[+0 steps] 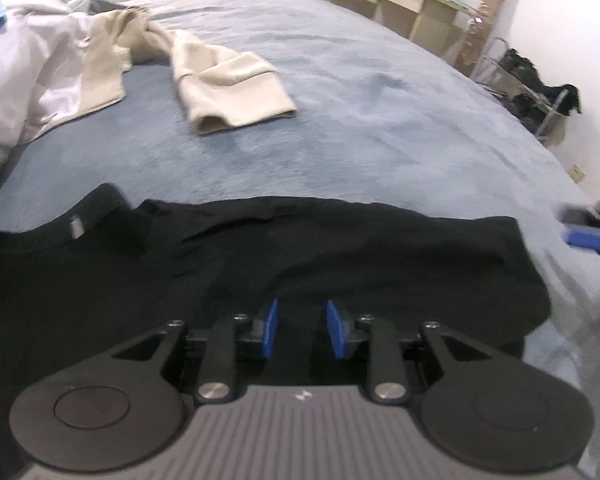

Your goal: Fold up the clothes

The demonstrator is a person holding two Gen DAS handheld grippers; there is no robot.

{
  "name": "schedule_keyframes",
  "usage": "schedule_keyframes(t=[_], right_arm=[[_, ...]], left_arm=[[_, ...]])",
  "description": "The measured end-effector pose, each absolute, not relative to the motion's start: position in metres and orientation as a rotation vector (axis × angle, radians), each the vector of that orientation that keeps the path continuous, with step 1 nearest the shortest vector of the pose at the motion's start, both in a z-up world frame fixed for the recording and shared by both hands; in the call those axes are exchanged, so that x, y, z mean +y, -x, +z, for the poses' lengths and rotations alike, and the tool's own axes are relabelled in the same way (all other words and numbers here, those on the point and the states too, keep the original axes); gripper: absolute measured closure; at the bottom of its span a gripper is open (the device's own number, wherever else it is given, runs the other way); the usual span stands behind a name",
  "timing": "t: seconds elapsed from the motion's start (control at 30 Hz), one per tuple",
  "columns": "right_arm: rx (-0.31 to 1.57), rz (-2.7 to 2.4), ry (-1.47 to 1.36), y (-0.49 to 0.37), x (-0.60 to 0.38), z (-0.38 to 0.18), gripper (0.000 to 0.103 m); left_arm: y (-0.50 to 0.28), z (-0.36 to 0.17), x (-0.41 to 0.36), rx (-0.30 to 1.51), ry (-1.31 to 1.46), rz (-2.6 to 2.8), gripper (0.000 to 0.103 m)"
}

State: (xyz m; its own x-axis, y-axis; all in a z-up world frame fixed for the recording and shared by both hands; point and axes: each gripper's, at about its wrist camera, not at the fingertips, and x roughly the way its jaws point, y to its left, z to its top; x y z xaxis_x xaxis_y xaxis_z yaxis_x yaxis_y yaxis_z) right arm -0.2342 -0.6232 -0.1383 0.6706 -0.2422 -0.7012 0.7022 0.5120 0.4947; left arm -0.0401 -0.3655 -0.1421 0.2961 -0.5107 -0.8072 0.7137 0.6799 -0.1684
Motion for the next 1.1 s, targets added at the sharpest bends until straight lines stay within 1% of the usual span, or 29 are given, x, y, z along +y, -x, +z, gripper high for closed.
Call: schedule_keyframes(t=[0.03, 0.07, 0.1, 0.13, 0.17, 0.2, 0.23, 0.33, 0.4, 0.43, 0.53, 0.63, 0.77, 0.93, 1.03, 1.1], right_arm=[[0.633, -0.578, -0.854, 0.221, -0.628, -0.142, 0.063], [0.656, -0.544, -0.853, 0.208, -0.632, -0.146, 0.059], [0.709, -0.518, -0.864, 0.194, -0.634, -0.156, 0.059], [0.768, -0.493, -0.877, 0.181, -0.637, -0.167, 0.061], [0.791, -0.487, -0.872, 0.173, -0.636, -0.174, 0.082], [0.793, -0.479, -0.839, 0.169, -0.632, -0.175, 0.099], [0.760, -0.470, -0.779, 0.169, -0.624, -0.165, 0.101], [0.624, -0.419, -0.571, 0.173, -0.591, -0.128, 0.101], [0.531, -0.315, -0.340, 0.183, -0.548, -0.097, 0.101], [0.527, -0.258, -0.190, 0.186, -0.522, -0.092, 0.101], [0.540, -0.095, 0.260, 0.194, -0.446, -0.090, 0.101], [0.577, 0.014, 0.510, 0.202, -0.409, -0.112, 0.101], [0.601, 0.112, 0.678, 0.207, -0.392, -0.130, 0.101], [0.579, 0.296, 0.769, 0.213, -0.370, -0.125, 0.101], [0.627, 0.355, 0.786, 0.213, -0.363, -0.130, 0.099], [0.672, 0.370, 0.743, 0.212, -0.360, -0.131, 0.094]], left_arm=[[0.042, -0.142, -0.368, 0.970, -0.241, -0.836, 0.074], [0.043, -0.142, -0.371, 0.970, -0.241, -0.846, 0.074], [0.044, -0.143, -0.373, 0.973, -0.241, -0.850, 0.074], [0.045, -0.143, -0.375, 0.974, -0.239, -0.846, 0.074], [0.046, -0.144, -0.376, 0.977, -0.236, -0.842, 0.074], [0.045, -0.145, -0.376, 0.983, -0.228, -0.835, 0.074], [0.044, -0.145, -0.375, 0.989, -0.216, -0.830, 0.074], [0.039, -0.146, -0.369, 0.996, -0.197, -0.816, 0.074], [0.034, -0.147, -0.364, 1.003, -0.189, -0.803, 0.074], [0.031, -0.147, -0.361, 1.009, -0.178, -0.796, 0.074], [0.023, -0.149, -0.354, 1.027, -0.140, -0.780, 0.074], [0.018, -0.149, -0.351, 1.037, -0.100, -0.775, 0.074], [0.017, -0.146, -0.349, 1.030, -0.070, -0.784, 0.074], [0.015, -0.139, -0.344, 1.025, -0.034, -0.791, 0.071], [0.014, -0.138, -0.338, 1.035, -0.030, -0.770, 0.071], [0.013, -0.137, -0.333, 1.039, -0.030, -0.755, 0.069]])
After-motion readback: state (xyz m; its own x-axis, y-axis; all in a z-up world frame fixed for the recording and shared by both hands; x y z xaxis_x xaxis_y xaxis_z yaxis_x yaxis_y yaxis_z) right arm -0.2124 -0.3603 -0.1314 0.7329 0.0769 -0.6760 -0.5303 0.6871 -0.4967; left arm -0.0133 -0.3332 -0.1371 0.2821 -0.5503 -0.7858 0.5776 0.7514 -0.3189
